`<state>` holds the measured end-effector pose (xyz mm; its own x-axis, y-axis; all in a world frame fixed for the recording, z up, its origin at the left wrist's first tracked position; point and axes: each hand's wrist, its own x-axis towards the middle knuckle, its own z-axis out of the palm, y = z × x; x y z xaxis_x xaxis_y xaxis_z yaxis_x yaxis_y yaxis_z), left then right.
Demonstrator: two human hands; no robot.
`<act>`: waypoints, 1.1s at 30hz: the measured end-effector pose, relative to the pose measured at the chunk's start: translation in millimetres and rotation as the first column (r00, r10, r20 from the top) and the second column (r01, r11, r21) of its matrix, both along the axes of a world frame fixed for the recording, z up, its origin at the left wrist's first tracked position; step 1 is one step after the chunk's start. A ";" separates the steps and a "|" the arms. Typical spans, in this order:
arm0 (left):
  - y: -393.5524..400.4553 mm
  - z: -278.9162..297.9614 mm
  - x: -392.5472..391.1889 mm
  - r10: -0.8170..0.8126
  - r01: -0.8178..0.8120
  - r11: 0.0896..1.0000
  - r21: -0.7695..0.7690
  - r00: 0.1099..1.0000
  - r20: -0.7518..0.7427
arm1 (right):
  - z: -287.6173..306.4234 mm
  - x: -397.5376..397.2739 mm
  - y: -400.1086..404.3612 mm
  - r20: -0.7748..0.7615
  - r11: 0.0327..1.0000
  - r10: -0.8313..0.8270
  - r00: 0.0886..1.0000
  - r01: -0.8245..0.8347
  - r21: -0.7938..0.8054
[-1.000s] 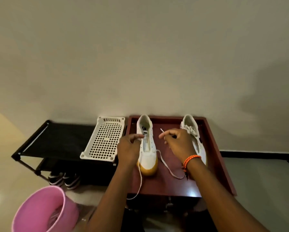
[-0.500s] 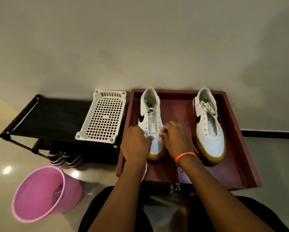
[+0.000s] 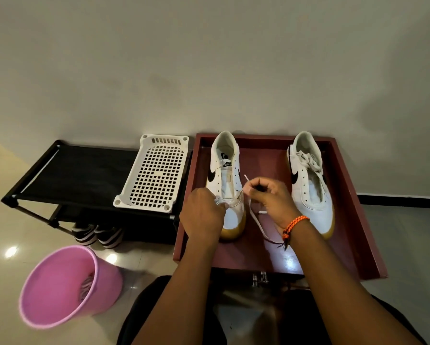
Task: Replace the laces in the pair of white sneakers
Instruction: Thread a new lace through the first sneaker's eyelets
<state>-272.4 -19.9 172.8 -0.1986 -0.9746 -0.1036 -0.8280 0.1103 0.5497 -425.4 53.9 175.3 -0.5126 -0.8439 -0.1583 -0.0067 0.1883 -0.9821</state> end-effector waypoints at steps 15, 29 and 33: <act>5.5 159.9 -5.7 0.043 0.062 0.995 0.083 0.487 -0.872 | 159.5 22.6 2.0 -0.314 0.921 -0.209 0.926 0.078 -0.382; 58.6 360.6 13.9 -0.135 0.085 0.989 -0.118 0.228 -0.964 | 350.6 46.7 37.5 -0.324 0.770 -0.383 0.865 0.106 -0.629; 70.1 396.8 19.4 -0.187 0.065 0.982 -0.177 0.236 -0.954 | 390.6 56.2 46.4 -0.377 0.751 -0.405 0.833 0.068 -0.656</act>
